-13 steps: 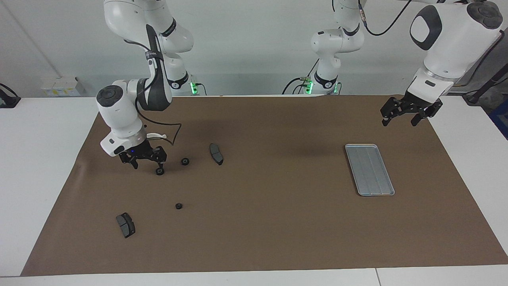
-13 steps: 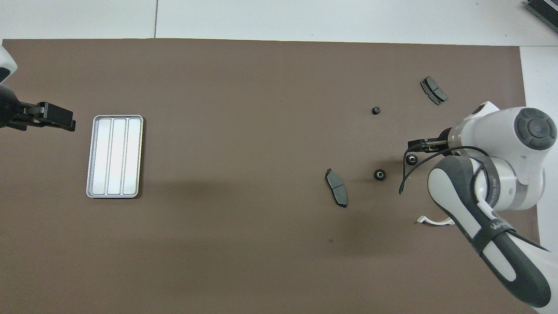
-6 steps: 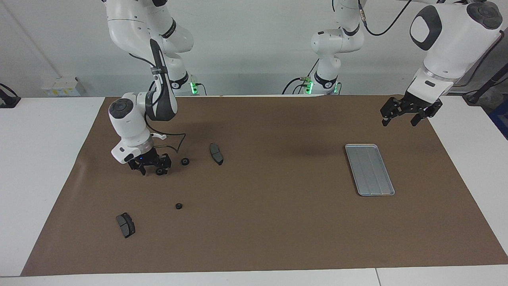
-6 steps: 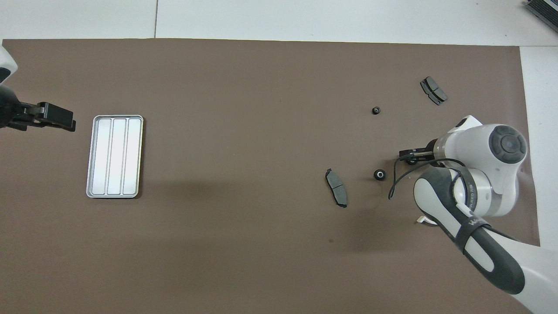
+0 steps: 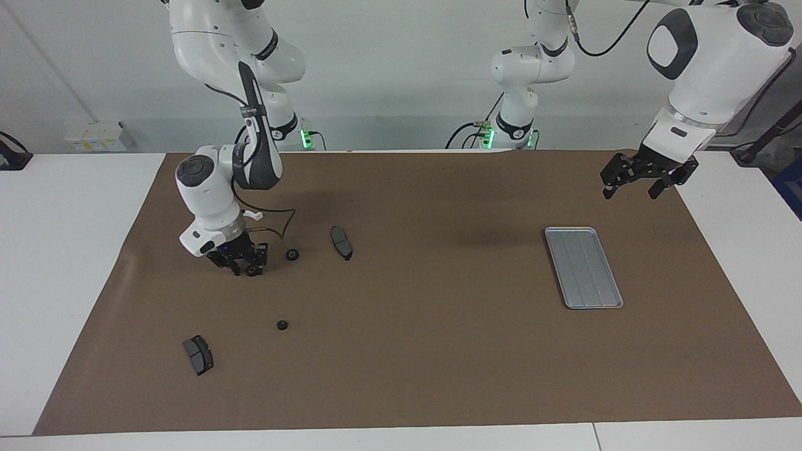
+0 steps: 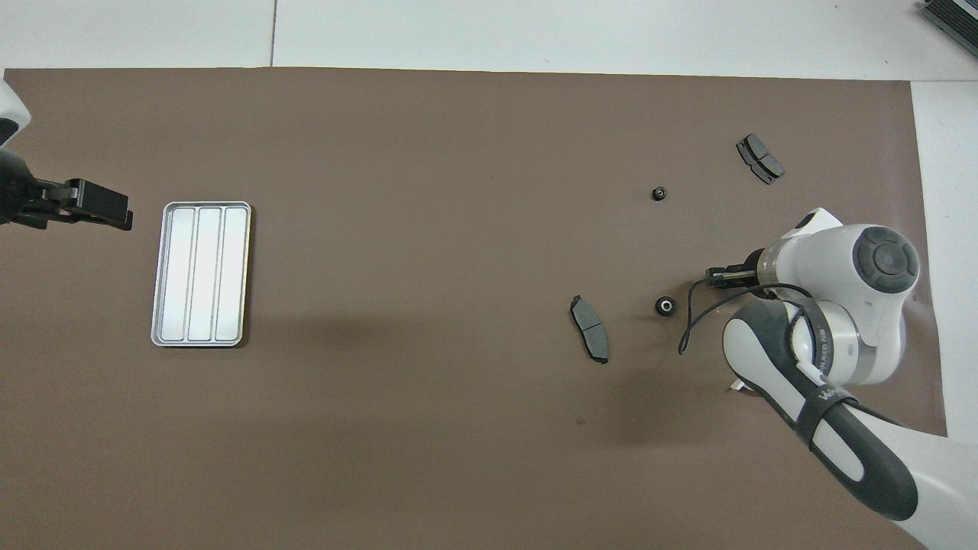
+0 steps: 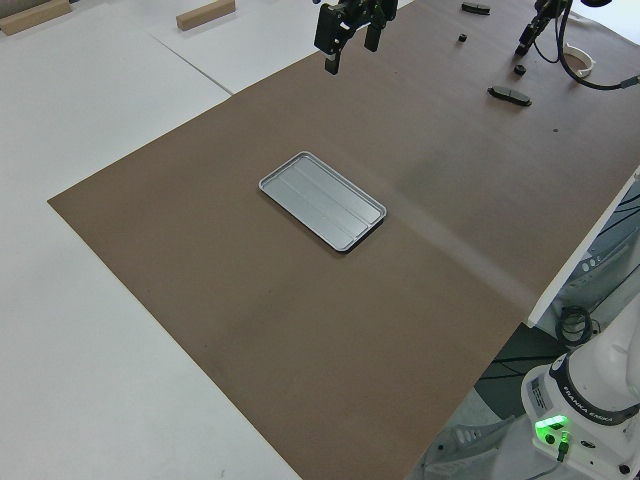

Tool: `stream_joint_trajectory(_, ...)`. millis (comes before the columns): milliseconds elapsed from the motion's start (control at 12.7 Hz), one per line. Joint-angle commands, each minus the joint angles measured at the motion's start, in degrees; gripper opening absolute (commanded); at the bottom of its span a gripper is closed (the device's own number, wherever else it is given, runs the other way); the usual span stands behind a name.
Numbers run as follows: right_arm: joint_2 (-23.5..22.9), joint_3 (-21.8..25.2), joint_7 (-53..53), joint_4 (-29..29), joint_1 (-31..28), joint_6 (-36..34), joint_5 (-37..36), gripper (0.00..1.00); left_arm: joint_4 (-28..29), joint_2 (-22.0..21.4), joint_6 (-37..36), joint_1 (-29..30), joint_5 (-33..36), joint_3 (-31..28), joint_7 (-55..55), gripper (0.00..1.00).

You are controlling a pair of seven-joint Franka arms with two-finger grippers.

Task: Pick bearing gear from pile to tray
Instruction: 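Grasp the black bearing with the right gripper and lift it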

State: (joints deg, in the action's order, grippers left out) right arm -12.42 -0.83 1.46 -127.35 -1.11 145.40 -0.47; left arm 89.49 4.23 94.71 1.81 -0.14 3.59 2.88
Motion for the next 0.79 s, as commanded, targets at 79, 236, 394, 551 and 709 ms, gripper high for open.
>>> stream_joint_trajectory(79, -0.5, -0.31, 0.39, -0.36, -0.2, 3.04, 0.12, 0.28, 1.65, -1.24, 1.01, -0.23, 0.67, -0.17, 0.02, 1.0)
stream_joint_trajectory(236, -0.5, -0.31, 0.12, -0.01, -0.29, 3.23, 0.12, 0.1, 1.65, -1.24, 1.09, -0.23, 0.67, -0.17, 0.11, 1.0)
stream_joint_trajectory(394, 0.11, -0.4, -2.76, 1.66, 1.02, 2.88, 0.47, 0.0, 1.65, -1.24, 1.01, -0.14, 0.67, -0.17, 0.46, 1.0)
stream_joint_trajectory(551, 0.47, -0.4, -8.28, 3.5, 4.96, 1.83, 0.56, 0.0, 1.82, -1.33, 1.01, -0.23, 0.67, -0.25, -0.06, 1.0)
stream_joint_trajectory(709, -0.14, -0.31, -15.4, 6.57, 9.35, 0.25, 0.56, 0.0, 2.17, -1.24, 1.09, -0.14, 0.67, -0.34, -0.07, 1.0)
